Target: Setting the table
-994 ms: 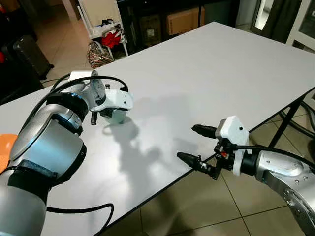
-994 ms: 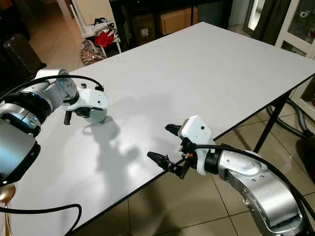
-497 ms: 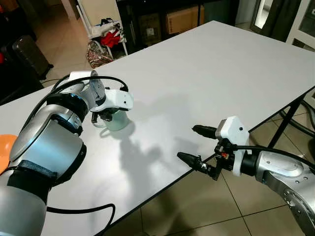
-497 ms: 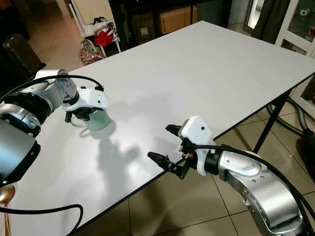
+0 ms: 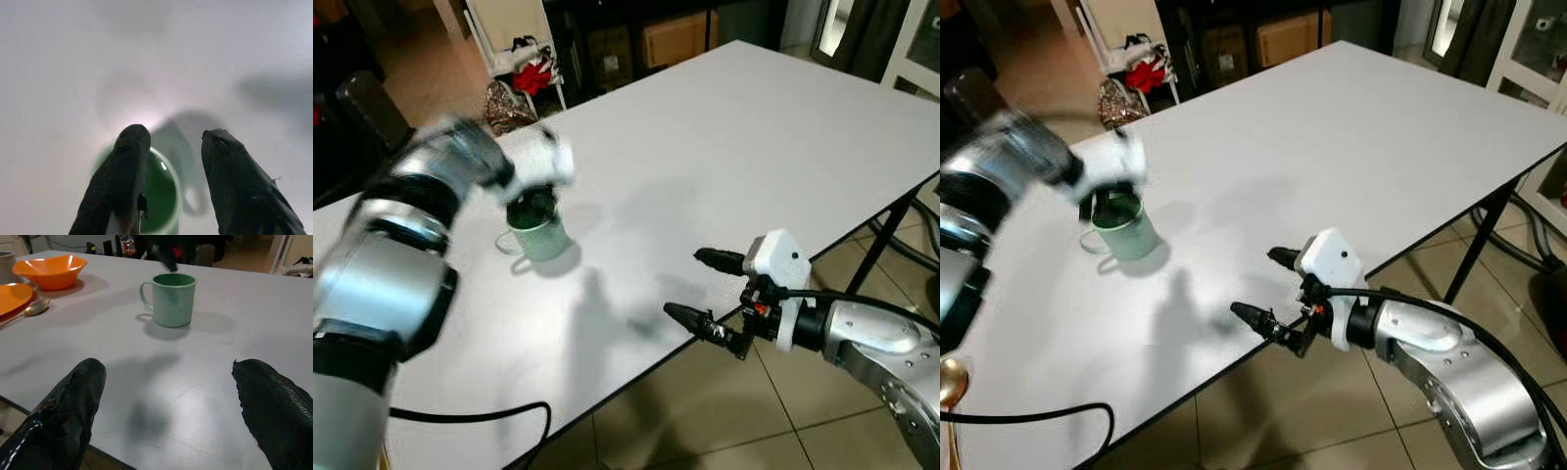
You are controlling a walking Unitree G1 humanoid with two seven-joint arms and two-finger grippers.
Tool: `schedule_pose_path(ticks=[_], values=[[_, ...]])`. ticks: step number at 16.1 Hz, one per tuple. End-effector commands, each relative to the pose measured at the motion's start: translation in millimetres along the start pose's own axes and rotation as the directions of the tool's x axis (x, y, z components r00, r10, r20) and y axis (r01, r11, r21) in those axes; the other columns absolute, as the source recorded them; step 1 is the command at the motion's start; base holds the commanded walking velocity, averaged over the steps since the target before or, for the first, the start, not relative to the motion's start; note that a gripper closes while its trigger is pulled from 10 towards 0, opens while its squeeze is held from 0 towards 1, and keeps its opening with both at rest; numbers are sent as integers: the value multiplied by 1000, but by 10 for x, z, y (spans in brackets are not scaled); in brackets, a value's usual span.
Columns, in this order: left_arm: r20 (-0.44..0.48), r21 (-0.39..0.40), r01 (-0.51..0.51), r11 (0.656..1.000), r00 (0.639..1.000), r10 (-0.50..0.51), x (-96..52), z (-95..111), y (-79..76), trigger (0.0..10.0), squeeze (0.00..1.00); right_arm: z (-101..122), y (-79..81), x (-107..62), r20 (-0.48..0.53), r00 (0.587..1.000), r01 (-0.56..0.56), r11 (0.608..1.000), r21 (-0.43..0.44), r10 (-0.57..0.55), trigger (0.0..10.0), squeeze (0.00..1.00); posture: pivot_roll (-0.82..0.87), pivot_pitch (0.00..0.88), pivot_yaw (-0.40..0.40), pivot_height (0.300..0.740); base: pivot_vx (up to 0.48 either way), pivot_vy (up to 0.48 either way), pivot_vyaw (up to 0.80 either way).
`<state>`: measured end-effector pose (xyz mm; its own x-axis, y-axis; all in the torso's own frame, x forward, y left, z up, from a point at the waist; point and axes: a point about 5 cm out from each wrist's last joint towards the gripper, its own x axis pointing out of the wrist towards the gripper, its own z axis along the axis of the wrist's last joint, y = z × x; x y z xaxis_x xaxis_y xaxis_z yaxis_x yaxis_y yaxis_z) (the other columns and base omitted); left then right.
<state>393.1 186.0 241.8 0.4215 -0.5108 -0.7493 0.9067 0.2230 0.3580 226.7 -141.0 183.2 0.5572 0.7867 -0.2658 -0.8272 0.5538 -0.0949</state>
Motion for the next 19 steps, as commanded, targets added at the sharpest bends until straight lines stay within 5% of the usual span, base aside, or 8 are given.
schedule_pose_path(ticks=[1,4,6,8,9,13,16,19], values=[[107,-35,-27,999,994,30,-132,22,48,10000,0,56,36,-18,29,1000,4,1000,-3,-4,10000,0,-131,0,204,740,0,0,0],[370,-192,-49,980,921,118,-222,-161,-148,10000,0,68,61,-13,70,997,39,999,35,-41,10000,0,-127,0,189,740,0,0,0],[419,-244,-132,961,879,227,-210,-201,-261,10000,0,66,76,-10,78,996,41,998,50,-45,10000,0,-114,0,170,740,0,0,0],[467,-468,-270,841,733,495,-96,-270,-735,10000,0,32,134,52,101,992,71,992,108,-82,10000,0,-102,0,158,740,0,0,0],[463,-510,-283,812,706,536,-66,-267,-840,10000,0,12,143,67,97,991,82,990,113,-93,10000,0,-102,0,157,740,0,0,0],[383,-719,-387,578,473,793,-111,-7,-1380,10000,0,-38,110,118,132,959,219,953,212,-250,10000,0,-71,0,115,740,0,0,0],[282,-757,-422,499,478,832,-158,-64,-1632,10000,0,-88,174,182,130,922,325,911,255,-366,10000,0,-83,7,112,740,0,0,0],[160,-781,-466,416,494,855,-148,-130,-1838,10000,0,-245,109,66,41,825,523,790,319,-563,10000,0,-56,39,117,740,0,0,0]])
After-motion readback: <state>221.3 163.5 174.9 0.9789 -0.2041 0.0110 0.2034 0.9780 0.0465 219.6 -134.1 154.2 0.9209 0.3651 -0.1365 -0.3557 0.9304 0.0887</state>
